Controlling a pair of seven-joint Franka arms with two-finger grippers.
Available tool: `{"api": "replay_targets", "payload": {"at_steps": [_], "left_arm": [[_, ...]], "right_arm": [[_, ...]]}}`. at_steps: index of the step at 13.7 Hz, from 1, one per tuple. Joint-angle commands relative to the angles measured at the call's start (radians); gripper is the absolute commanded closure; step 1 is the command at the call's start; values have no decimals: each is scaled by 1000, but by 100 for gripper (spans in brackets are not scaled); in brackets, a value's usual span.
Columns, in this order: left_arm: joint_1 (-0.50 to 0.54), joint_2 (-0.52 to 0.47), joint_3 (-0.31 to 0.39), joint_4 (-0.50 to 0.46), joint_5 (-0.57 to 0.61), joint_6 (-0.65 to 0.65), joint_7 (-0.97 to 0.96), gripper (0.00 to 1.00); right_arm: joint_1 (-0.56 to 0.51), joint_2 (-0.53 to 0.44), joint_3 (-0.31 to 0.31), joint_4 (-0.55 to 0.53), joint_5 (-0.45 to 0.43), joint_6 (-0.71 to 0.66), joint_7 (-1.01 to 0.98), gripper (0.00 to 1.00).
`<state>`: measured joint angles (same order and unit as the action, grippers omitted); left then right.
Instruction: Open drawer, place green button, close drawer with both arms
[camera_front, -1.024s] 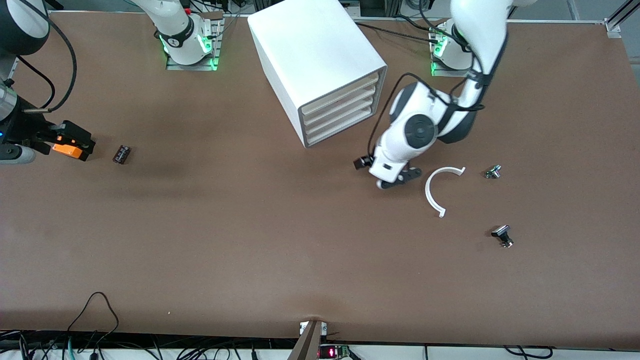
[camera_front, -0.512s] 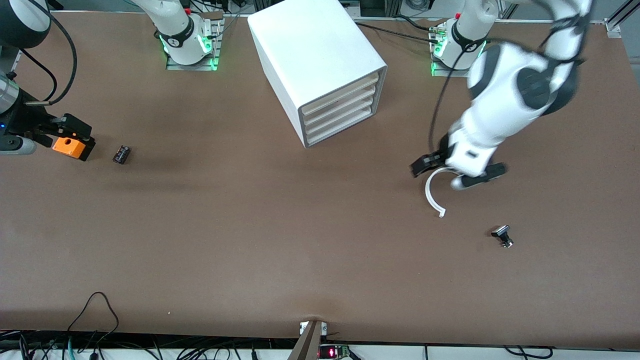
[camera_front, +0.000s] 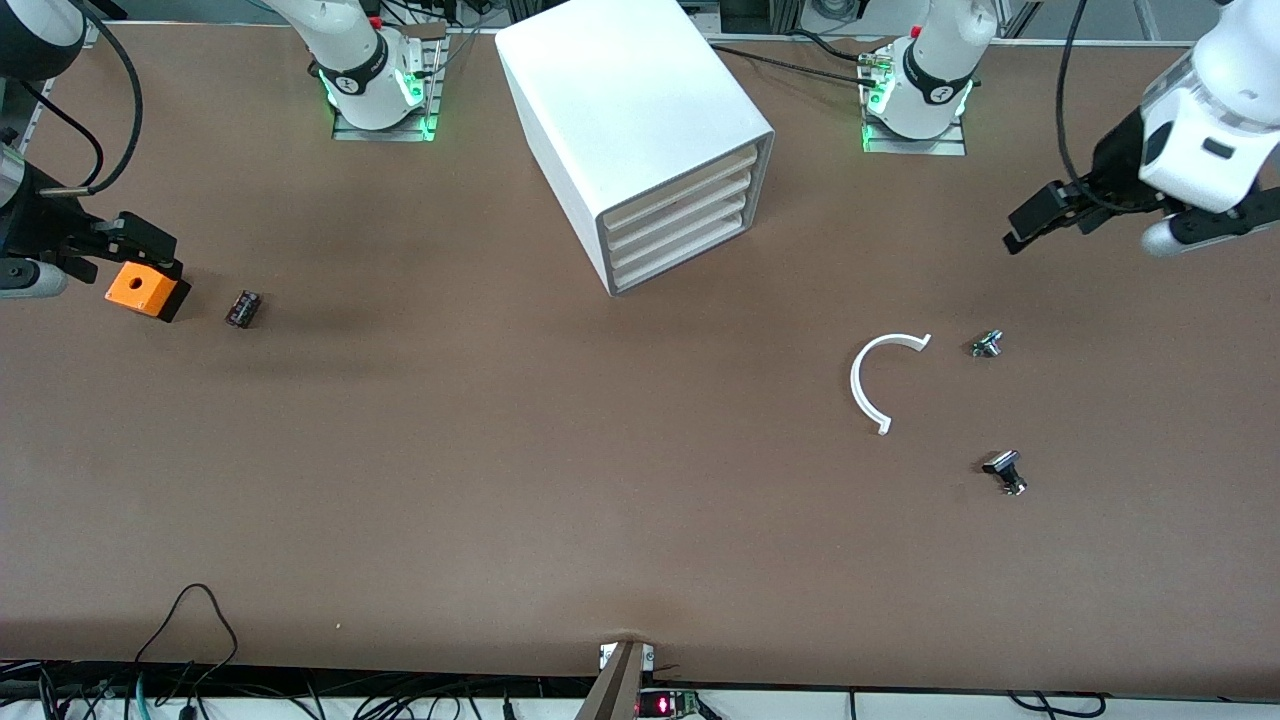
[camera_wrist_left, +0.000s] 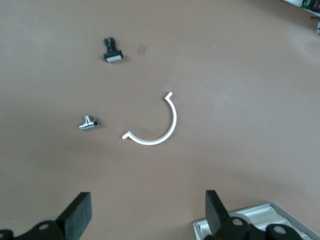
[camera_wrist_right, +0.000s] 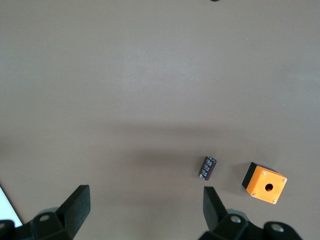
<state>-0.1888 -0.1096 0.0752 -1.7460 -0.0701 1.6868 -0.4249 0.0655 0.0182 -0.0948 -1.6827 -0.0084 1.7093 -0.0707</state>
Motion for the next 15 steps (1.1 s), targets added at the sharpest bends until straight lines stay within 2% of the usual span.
{"api": "replay_targets", "payload": {"at_steps": [1, 3, 10, 13, 15], "left_arm": [[25, 50, -11, 40, 67, -4, 136, 0], [51, 57, -11, 40, 64, -6, 152, 0], [78, 110, -25, 77, 62, -15, 144, 0], [90, 132, -15, 111, -25, -13, 111, 0], [100, 139, -12, 112, -27, -13, 104, 0]], "right_arm": [[2, 8, 7, 34, -15, -39, 29, 0], [7, 8, 12, 43, -12, -77, 37, 0], [10, 20, 9, 60, -4, -79, 42, 0], [11, 22, 9, 63, -5, -80, 42, 0], [10, 22, 9, 63, -5, -80, 42, 0]]}}
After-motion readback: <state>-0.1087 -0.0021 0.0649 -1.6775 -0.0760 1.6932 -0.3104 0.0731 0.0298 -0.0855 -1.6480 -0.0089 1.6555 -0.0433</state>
